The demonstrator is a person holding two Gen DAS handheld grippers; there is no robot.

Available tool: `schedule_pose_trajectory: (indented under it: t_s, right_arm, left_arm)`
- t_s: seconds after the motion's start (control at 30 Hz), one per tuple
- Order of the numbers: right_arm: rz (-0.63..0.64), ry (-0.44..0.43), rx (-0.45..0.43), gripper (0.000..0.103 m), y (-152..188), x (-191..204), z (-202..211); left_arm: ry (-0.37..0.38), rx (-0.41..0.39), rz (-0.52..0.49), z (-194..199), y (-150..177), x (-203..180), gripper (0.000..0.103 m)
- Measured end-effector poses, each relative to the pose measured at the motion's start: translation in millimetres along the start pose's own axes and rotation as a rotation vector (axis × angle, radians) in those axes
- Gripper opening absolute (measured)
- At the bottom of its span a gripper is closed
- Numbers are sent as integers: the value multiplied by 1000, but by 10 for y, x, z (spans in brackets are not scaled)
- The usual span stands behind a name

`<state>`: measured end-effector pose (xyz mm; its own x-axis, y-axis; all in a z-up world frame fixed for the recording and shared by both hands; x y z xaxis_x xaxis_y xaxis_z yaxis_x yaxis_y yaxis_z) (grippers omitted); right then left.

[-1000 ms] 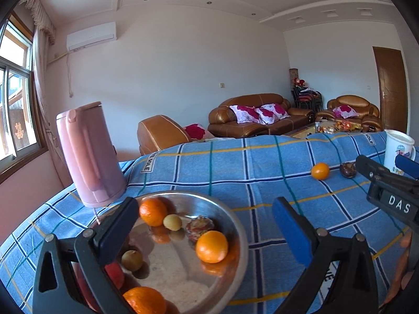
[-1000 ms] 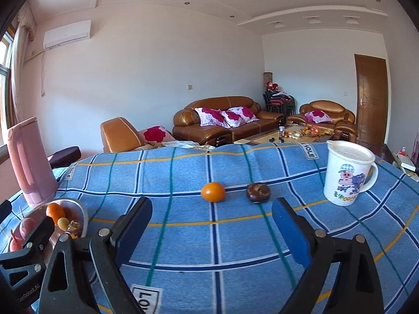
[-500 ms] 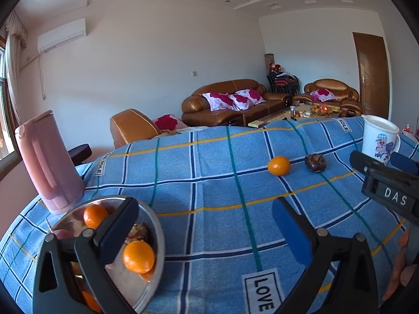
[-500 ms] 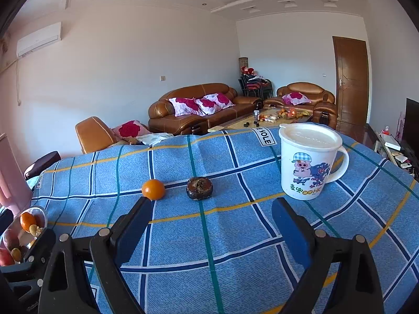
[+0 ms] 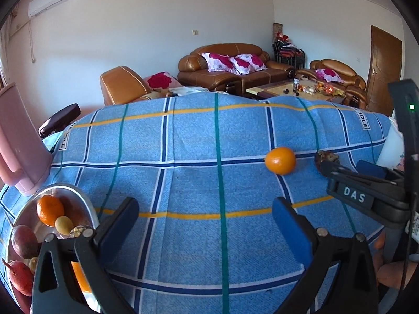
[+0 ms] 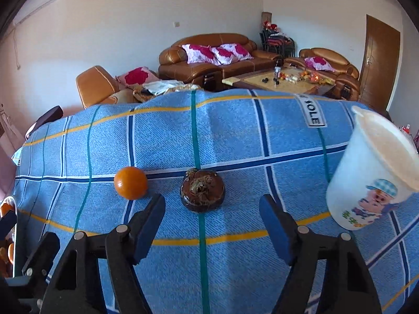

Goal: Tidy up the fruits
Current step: 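Grasp the orange with the left tool while the right tool grasps the dark brown fruit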

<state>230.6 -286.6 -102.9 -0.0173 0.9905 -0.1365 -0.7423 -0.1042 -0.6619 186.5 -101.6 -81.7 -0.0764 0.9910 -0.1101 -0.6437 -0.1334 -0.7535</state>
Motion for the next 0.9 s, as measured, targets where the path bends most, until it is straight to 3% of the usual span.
schedule_pose_trajectory:
  t_s: [0.13,0.17,0.3,0.47,0.57,0.63,0.77,0.83,0.87,0.9]
  right_arm:
    - [8,-22,63,59,-45,40,-206]
    - [15,-32,61,47,-52,49,-210]
    - [32,-32,52,46,-14,55,-136]
    - [-56,65,-141,46,-15,-165,355]
    - [-65,122,-200,46,-8,-219,521]
    - [-98,121,-203,46,5,-285,531]
    - [-160,82,-179,46,26,-406,473]
    - [-170,72,-165,46,39,-426,451]
    - [-170,68,-164,46,43,-438,461]
    - [-170,67,-164,46,43,-444,460]
  left_arm:
    - [8,17,-2,-124,-29,-25,103]
    - [16,26,0,-167,-43,-44,103]
    - [42,45,19,-275,-103,-126,103]
    - [124,75,53,-391,-176,-346,103]
    - [144,86,48,-479,-212,-552,101]
    - [144,104,12,-569,-205,-715,88]
    - [133,201,7,-819,-116,-871,76]
    - [133,240,10,-899,-78,-937,63]
    - [118,233,-7,-906,-74,-975,62]
    - [114,233,-25,-910,-67,-1014,55]
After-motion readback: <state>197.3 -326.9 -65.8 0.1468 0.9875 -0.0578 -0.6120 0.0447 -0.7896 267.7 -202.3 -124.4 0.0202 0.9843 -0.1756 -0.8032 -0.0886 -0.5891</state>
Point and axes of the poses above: each gripper's, at about its wrist camera, not at the fingertips, and z roughly against the way its jaws point, x to its left, y to its underside, the point moved 9 cm from there along -z, roughly the way its jaws point, and after that the axes turned 14 degrees about z, right-handed, at the moved point
